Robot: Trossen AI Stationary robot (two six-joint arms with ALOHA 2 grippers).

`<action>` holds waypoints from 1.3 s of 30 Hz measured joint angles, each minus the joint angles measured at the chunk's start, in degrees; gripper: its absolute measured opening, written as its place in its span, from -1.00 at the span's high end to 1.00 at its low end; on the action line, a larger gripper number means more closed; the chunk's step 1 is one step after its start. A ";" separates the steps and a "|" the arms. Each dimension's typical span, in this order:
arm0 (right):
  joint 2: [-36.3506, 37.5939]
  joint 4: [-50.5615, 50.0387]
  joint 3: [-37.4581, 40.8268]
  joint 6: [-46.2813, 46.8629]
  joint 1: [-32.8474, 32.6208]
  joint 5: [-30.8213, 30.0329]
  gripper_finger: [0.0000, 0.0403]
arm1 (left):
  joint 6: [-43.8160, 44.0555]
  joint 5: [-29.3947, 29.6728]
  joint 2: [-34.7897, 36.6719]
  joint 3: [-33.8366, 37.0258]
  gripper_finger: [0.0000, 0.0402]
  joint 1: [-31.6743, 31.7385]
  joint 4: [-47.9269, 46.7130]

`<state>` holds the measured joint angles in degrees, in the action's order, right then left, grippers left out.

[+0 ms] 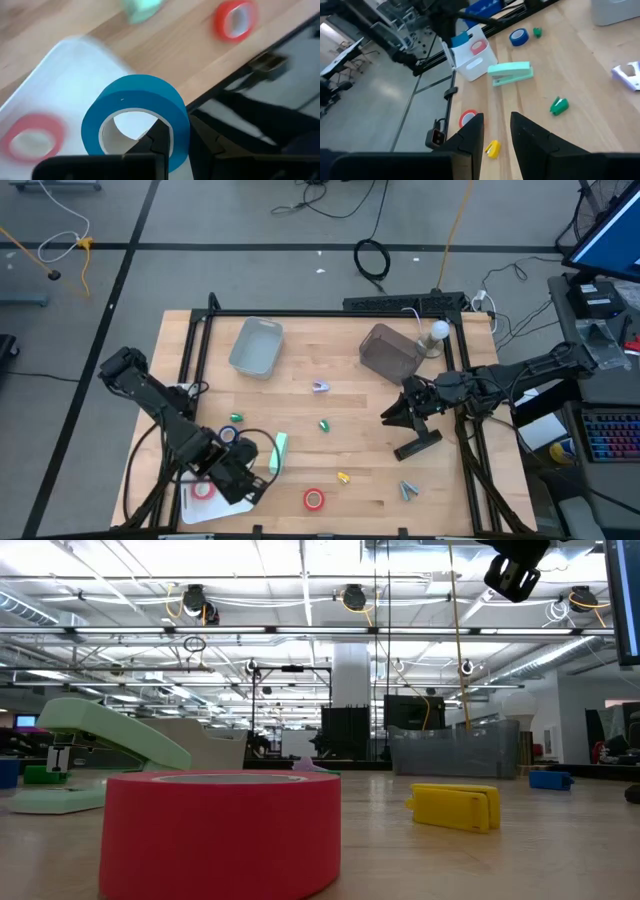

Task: Pick and place Stapler, Stapler remover, tape
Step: Put the light blue tape into the white bin

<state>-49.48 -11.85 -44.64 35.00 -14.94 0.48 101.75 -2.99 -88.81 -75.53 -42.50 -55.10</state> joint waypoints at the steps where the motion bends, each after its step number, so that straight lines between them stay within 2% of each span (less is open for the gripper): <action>1: -0.01 0.02 0.00 0.13 0.00 -0.61 0.56 | 0.51 -1.36 -0.58 -0.02 0.81 -0.52 -0.86; 11: -0.01 0.45 0.00 0.31 0.00 -2.20 0.56 | 2.49 -6.28 -7.02 0.00 0.81 -5.02 -1.50; 21: -0.01 0.45 0.02 0.33 0.00 -2.39 0.56 | 6.44 -7.31 -7.33 0.00 0.81 -11.69 -1.79; 28: -0.01 0.45 0.02 0.17 0.00 -2.41 0.56 | 6.61 -7.53 -7.32 0.43 0.81 -13.95 -3.83; 39: -0.01 0.45 0.02 0.50 0.00 -2.41 0.56 | 6.94 -7.85 -7.34 8.71 0.81 -14.72 7.86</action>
<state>-49.50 -11.40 -44.63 35.50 -14.94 -1.93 108.69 -10.85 -96.16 -66.82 -57.23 -47.24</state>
